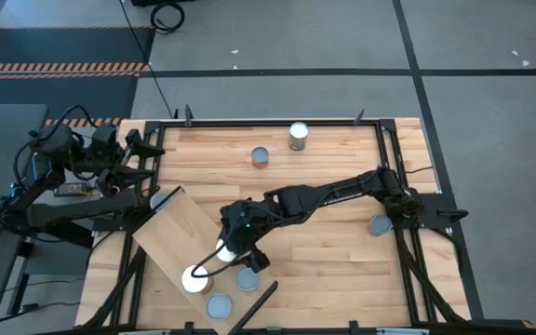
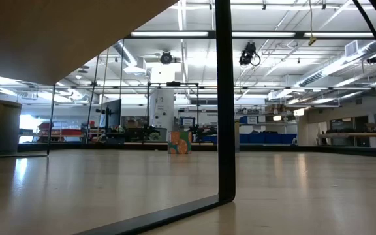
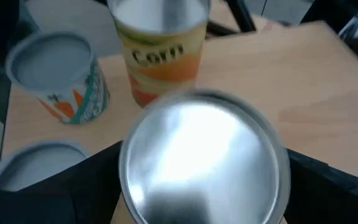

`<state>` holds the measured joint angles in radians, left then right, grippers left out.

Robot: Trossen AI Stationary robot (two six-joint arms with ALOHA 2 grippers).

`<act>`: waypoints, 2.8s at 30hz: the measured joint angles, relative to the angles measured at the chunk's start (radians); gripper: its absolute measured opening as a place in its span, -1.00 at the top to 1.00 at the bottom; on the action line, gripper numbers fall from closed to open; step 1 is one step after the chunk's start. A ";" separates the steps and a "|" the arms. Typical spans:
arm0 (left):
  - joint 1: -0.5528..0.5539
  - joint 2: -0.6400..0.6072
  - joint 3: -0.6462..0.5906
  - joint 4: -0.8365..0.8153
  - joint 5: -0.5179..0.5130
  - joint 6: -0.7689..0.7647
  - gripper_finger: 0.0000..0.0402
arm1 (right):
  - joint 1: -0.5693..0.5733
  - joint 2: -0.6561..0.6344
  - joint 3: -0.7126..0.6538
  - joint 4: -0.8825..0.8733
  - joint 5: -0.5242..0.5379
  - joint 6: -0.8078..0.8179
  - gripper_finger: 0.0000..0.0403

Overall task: Pick and place cans onto a shelf
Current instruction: Put the canned corn on the shelf aligned with the canned corn, then adjust the canned corn on the shelf

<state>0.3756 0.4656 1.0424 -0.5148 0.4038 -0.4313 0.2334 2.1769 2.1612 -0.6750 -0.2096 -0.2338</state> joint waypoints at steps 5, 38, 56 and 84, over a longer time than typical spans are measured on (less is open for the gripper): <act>0.000 0.000 0.000 0.000 0.000 0.000 -0.73 | 0.011 -0.001 0.000 0.059 0.006 -0.005 -0.74; 0.000 0.000 0.000 0.000 -0.008 0.001 -0.73 | 0.012 -0.001 0.000 0.103 -0.002 -0.016 -0.60; 0.000 0.000 0.000 0.001 -0.008 0.009 -0.73 | 0.013 -0.003 -0.075 0.204 -0.006 0.006 -0.72; 0.000 -0.001 0.000 -0.011 -0.007 0.062 -0.73 | -0.069 -0.188 0.112 -0.204 0.311 0.316 -0.85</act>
<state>0.3754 0.4644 1.0424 -0.5261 0.3964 -0.3692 0.1642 1.9893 2.2736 -0.8789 0.1009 0.0825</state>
